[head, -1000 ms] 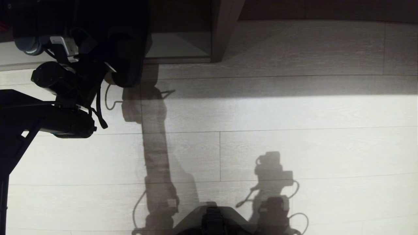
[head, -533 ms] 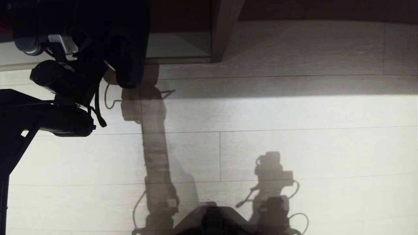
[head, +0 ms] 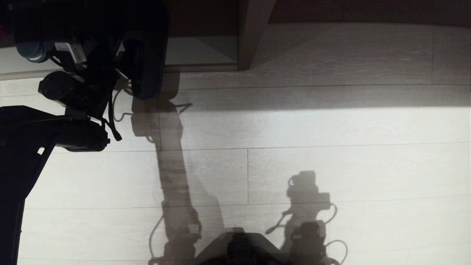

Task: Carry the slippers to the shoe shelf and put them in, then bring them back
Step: Pick up the slippers in the shoe cabinet

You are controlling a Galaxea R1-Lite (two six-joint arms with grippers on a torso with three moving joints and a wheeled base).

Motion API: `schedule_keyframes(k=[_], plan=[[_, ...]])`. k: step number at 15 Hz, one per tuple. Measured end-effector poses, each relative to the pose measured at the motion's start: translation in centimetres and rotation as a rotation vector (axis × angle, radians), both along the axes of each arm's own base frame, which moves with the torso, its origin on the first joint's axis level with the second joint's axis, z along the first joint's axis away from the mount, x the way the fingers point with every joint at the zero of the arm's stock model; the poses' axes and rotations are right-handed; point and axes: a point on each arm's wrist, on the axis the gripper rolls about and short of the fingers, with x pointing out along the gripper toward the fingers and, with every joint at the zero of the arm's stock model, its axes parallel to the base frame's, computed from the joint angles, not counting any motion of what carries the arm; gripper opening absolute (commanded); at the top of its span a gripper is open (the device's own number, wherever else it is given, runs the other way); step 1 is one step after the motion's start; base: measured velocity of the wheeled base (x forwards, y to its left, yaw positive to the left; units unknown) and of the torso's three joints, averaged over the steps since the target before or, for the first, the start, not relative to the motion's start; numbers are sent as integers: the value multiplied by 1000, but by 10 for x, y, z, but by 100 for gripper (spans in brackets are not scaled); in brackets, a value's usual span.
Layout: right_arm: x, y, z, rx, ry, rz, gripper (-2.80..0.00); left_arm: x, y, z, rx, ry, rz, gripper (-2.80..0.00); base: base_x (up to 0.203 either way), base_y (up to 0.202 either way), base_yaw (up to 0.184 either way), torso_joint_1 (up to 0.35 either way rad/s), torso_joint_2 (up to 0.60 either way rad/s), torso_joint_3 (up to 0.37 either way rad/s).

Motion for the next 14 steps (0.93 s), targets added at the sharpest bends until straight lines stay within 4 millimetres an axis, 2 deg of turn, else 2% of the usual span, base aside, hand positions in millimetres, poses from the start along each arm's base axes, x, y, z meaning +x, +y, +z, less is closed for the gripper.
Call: schedule_keyframes(k=[10,14], plan=[[0,0,0,0,0,-1,-280,5,1,7,-5,-52,-9,0,0,0,0,0,0,0],[0,0,0,0,0,0,-280,10,1,3,2,-50,0,0,0,0,0,0,0,0]])
